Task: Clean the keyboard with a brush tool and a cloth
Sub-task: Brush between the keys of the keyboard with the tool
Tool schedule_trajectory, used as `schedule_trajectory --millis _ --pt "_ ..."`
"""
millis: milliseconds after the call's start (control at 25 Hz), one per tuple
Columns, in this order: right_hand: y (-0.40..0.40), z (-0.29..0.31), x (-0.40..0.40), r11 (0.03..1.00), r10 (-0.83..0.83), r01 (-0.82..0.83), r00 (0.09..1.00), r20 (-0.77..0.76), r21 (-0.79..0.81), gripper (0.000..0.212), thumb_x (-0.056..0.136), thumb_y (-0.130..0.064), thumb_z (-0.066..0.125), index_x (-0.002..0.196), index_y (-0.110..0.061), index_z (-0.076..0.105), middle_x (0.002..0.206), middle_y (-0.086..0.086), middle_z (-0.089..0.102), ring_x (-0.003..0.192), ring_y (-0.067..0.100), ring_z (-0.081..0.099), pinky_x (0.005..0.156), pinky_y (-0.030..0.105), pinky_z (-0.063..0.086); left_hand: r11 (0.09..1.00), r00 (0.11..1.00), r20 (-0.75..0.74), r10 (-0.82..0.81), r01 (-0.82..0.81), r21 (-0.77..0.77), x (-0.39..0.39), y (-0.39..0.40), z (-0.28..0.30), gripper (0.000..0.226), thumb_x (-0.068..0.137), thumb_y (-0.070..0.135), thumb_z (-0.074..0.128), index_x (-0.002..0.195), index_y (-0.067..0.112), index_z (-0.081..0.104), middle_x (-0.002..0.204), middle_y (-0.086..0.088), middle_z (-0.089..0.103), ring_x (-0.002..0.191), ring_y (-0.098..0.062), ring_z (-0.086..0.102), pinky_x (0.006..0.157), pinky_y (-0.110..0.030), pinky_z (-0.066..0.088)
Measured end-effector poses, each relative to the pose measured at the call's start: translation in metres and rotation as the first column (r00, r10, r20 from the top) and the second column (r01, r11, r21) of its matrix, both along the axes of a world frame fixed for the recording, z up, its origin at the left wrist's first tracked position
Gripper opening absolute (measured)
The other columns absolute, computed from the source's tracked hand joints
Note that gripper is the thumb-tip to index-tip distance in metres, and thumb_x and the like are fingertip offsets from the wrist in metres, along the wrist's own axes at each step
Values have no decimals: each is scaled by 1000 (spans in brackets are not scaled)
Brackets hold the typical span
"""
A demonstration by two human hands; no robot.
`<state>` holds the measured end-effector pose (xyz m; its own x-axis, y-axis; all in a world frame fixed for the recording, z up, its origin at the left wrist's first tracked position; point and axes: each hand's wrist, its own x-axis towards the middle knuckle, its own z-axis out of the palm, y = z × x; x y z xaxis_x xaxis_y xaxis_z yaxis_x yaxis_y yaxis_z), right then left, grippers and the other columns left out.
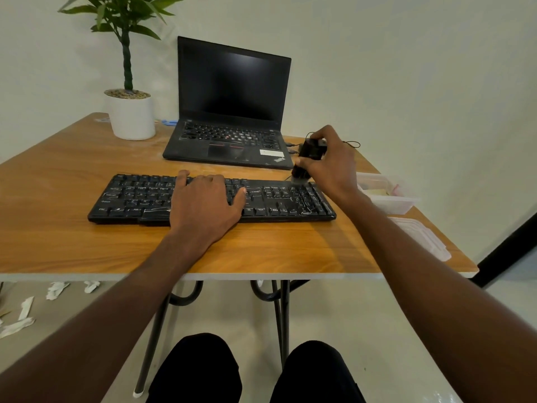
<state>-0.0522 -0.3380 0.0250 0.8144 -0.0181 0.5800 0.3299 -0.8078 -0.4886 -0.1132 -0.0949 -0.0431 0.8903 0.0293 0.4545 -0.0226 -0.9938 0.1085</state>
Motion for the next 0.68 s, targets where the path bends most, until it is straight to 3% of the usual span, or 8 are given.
schedule_trajectory --millis 160,240,320,400,520,600,680 --pt "-4 -6 3 984 -132 129 991 -15 -119 50 84 -9 79 122 -21 48 112 1 66 92 20 60 73 31 51 1000 1000 -3 7 -7 12 0 0 -2 71 105 67 31 125 11 69 115 -10 76 113 -26 69 127 -54 21" --pt "-4 -4 4 983 -154 153 988 -5 -103 50 86 -8 76 123 -22 46 114 6 67 91 19 59 69 26 46 1000 1000 -11 4 -3 9 -1 1 -1 72 105 68 30 127 12 69 119 -10 76 116 -25 68 127 -54 20" --pt "-2 -5 2 998 -54 53 997 -49 -30 49 89 -14 79 126 -21 48 112 -1 63 93 12 58 67 13 44 1000 1000 -15 2 -2 9 -1 1 -1 72 105 68 29 127 12 68 121 -9 75 117 -25 68 127 -54 19" --pt "-4 -7 1 998 -54 52 997 -55 -46 51 87 -15 81 127 -21 49 115 3 66 97 15 62 72 18 48 1000 1000 -15 8 -8 16 0 2 -3 72 105 68 29 128 12 68 121 -10 75 118 -25 68 127 -54 18" --pt "-8 -7 2 978 -191 190 982 -2 -90 53 85 -11 80 125 -21 47 117 10 67 97 22 63 75 31 49 1000 1000 -19 8 -7 22 1 2 -3 73 105 69 28 127 12 68 120 -10 76 116 -25 69 128 -55 19" --pt "-1 -9 -3 989 -128 129 992 21 -78 52 86 -11 79 126 -21 47 116 6 67 94 17 58 76 28 48 1000 1000 -21 8 -8 22 0 1 -3 73 105 69 27 127 12 68 121 -10 75 117 -25 68 127 -54 19" --pt "10 -9 -7 998 -25 27 999 -42 49 51 88 -16 81 126 -20 47 112 -3 62 95 12 57 73 19 47 1000 1000 -20 10 -9 21 0 2 -3 73 105 69 27 129 12 68 123 -10 75 119 -25 68 127 -54 18"
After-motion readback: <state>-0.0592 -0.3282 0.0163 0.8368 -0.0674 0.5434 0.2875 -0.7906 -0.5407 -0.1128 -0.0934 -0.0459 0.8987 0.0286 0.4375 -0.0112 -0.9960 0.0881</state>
